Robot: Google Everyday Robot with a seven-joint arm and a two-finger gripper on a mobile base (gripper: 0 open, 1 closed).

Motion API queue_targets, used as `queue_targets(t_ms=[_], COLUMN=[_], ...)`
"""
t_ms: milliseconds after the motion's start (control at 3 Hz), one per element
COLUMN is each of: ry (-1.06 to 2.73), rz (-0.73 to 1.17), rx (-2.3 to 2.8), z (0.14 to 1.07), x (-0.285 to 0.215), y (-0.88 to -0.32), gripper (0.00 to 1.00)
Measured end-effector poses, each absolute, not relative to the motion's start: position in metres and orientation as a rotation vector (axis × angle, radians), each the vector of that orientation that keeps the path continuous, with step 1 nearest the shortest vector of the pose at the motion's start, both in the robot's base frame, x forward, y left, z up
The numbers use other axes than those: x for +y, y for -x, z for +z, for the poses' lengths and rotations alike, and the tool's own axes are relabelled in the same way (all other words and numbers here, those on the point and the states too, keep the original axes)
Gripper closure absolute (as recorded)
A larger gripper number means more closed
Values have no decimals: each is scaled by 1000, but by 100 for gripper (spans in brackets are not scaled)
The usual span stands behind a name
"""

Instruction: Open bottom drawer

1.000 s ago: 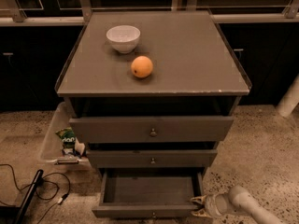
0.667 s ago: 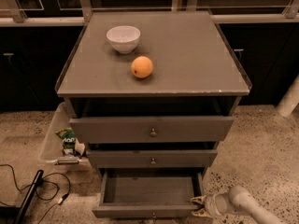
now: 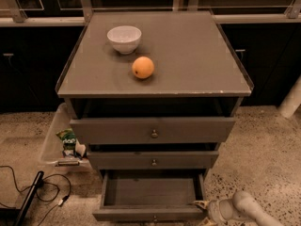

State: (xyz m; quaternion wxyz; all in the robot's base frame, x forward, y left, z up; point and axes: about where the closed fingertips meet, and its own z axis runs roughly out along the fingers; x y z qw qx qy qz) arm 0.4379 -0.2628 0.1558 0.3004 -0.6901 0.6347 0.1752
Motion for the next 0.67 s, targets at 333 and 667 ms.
queue_targets(t_ms=[333, 667], ry=[1820, 1820], rz=[497, 497], rx=[1685, 1685], z=[153, 156], x=[-266, -266], y=[-423, -423], gripper=[61, 84])
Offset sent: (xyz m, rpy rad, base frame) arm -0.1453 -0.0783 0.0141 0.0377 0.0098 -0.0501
